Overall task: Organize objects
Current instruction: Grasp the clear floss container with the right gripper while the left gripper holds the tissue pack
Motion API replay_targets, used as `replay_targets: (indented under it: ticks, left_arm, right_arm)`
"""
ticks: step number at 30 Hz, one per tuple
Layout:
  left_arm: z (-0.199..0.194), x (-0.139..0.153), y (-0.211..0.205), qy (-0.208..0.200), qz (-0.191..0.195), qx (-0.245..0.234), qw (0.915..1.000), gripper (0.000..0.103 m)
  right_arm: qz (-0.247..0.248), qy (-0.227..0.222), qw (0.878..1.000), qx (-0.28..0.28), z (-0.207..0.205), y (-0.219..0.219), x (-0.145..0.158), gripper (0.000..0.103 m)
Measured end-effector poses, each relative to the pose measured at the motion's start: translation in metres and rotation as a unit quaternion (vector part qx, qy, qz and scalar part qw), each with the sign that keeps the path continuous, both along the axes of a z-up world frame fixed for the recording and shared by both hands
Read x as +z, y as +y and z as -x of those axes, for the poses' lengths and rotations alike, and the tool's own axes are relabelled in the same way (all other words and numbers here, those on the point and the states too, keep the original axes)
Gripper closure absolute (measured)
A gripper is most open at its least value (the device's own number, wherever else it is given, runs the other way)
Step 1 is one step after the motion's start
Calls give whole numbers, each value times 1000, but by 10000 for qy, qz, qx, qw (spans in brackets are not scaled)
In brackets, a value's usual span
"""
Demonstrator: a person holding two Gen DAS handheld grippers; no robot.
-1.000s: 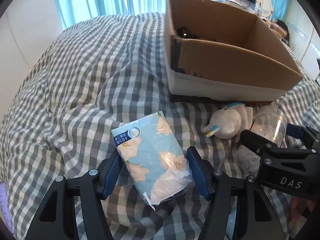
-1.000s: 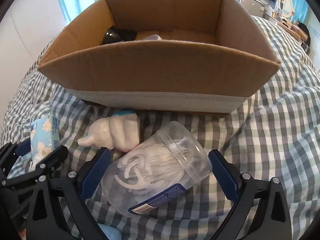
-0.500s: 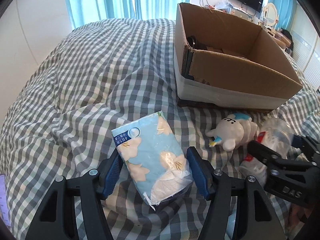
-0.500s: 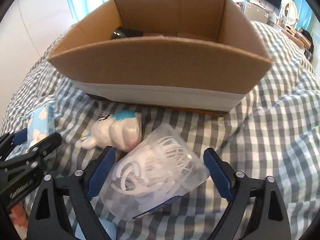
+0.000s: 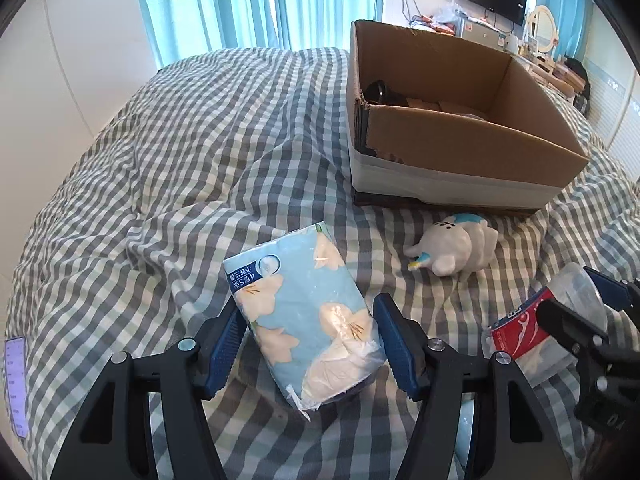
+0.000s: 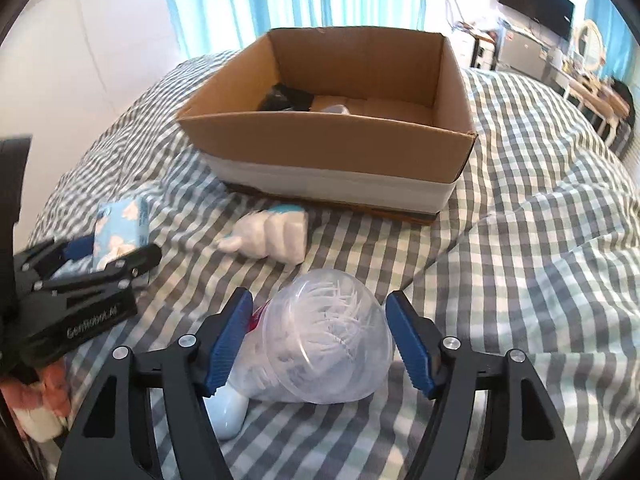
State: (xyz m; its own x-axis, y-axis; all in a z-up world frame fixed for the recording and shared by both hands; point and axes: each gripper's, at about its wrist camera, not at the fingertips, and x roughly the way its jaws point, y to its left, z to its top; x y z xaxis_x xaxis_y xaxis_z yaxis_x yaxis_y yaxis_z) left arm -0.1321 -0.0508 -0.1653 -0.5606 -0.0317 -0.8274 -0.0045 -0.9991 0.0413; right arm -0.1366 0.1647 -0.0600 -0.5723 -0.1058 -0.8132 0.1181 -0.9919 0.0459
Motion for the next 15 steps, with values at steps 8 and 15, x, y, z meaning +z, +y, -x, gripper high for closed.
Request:
replay_targets:
  ticks: [8, 15]
  left_arm:
    - [-7, -1, 1, -66, 22, 61, 10000, 37]
    - [-6, -6, 4, -158, 88, 22, 9998, 37]
  right_arm:
    - [20, -469, 9989, -33, 16, -4, -28, 22]
    - [302, -726, 9967, -190, 23, 7, -42, 11]
